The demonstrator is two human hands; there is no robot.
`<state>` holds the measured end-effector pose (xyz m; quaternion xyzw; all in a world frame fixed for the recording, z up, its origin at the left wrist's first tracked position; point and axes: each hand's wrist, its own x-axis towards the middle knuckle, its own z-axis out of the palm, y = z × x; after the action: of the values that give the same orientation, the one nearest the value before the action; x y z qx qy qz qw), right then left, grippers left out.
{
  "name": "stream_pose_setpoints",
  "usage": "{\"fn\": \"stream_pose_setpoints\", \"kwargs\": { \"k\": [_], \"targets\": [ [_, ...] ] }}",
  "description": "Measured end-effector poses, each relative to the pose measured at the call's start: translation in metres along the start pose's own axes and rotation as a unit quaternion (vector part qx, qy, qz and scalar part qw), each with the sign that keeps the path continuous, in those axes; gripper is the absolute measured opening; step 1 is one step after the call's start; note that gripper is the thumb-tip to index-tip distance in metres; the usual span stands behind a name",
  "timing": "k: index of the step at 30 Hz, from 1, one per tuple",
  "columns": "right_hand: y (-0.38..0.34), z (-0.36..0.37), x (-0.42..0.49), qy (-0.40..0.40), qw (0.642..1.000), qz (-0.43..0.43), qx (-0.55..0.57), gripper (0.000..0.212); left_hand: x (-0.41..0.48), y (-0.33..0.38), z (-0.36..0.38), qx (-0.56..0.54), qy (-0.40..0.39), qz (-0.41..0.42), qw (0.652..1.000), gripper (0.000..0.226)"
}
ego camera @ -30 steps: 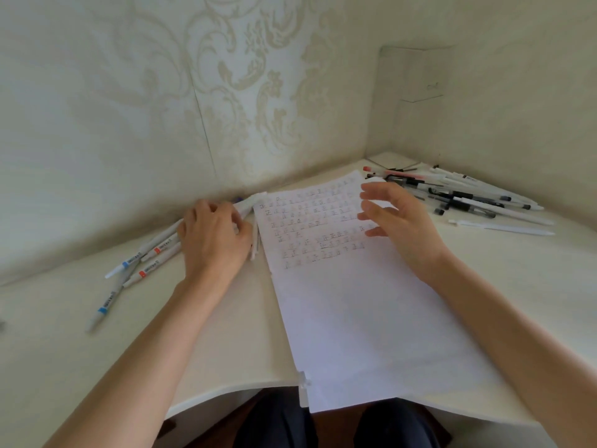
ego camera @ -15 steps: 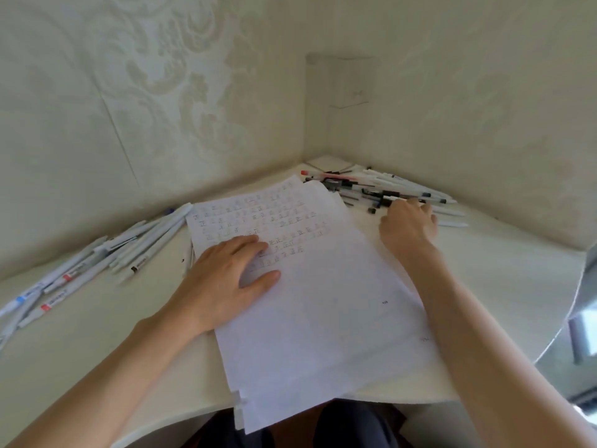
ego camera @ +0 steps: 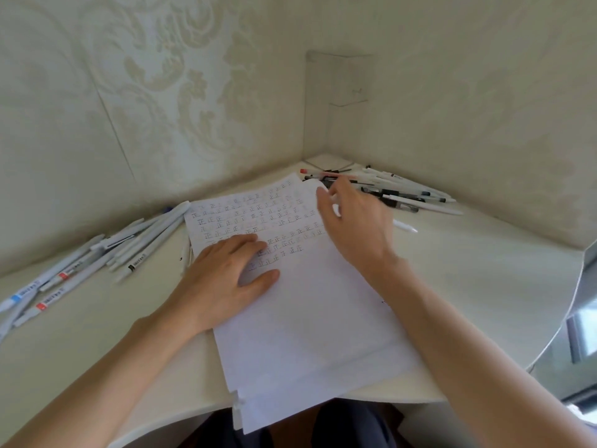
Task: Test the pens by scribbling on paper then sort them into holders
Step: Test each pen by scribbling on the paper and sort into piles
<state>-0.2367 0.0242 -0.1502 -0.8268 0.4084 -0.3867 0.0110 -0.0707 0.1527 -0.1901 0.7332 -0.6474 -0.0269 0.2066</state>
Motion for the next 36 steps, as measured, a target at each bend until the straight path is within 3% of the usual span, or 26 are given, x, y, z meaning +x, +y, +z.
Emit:
{"fn": "stream_pose_setpoints", "kwargs": {
  "k": [7, 12, 14, 18, 21, 24, 29, 33, 36],
  "targets": [
    [-0.014, 0.017, -0.01, 0.048, 0.987, -0.146, 0.057, 0.035, 0.001, 0.002, -0.001, 0.009, -0.01, -0.004, 1.0, 0.09],
    [-0.012, 0.007, -0.005, 0.098, 0.966, -0.182, 0.155, 0.026, 0.0, 0.002, -0.002, 0.013, -0.016, 0.001, 1.0, 0.089],
    [-0.014, -0.001, -0.006, 0.147, 0.952, -0.158, 0.215, 0.028, 0.0, 0.002, -0.002, 0.007, -0.016, 0.001, 1.0, 0.088],
    [-0.016, -0.018, -0.008, 0.143, 0.914, -0.042, 0.377, 0.032, 0.0, 0.001, -0.002, 0.007, -0.021, 0.002, 1.0, 0.087],
    [-0.016, -0.019, -0.004, 0.096, 0.928, 0.061, 0.356, 0.029, 0.002, 0.003, -0.004, 0.002, -0.017, 0.004, 1.0, 0.084],
    [-0.011, -0.018, -0.001, 0.066, 0.937, 0.109, 0.327, 0.038, 0.007, 0.006, -0.01, -0.007, -0.01, -0.004, 1.0, 0.078],
    [-0.002, -0.023, 0.011, 0.022, 0.857, 0.238, 0.457, 0.056, 0.024, 0.015, -0.01, -0.003, -0.02, -0.029, 0.999, 0.057],
    [0.001, -0.012, 0.012, -0.057, 0.856, 0.239, 0.455, 0.026, 0.029, 0.017, 0.0, 0.009, -0.018, -0.019, 1.0, 0.086],
    [0.006, -0.003, 0.01, -0.114, 0.856, 0.238, 0.445, 0.019, 0.029, 0.016, 0.001, 0.018, -0.016, -0.019, 1.0, 0.091]
  ]
}}
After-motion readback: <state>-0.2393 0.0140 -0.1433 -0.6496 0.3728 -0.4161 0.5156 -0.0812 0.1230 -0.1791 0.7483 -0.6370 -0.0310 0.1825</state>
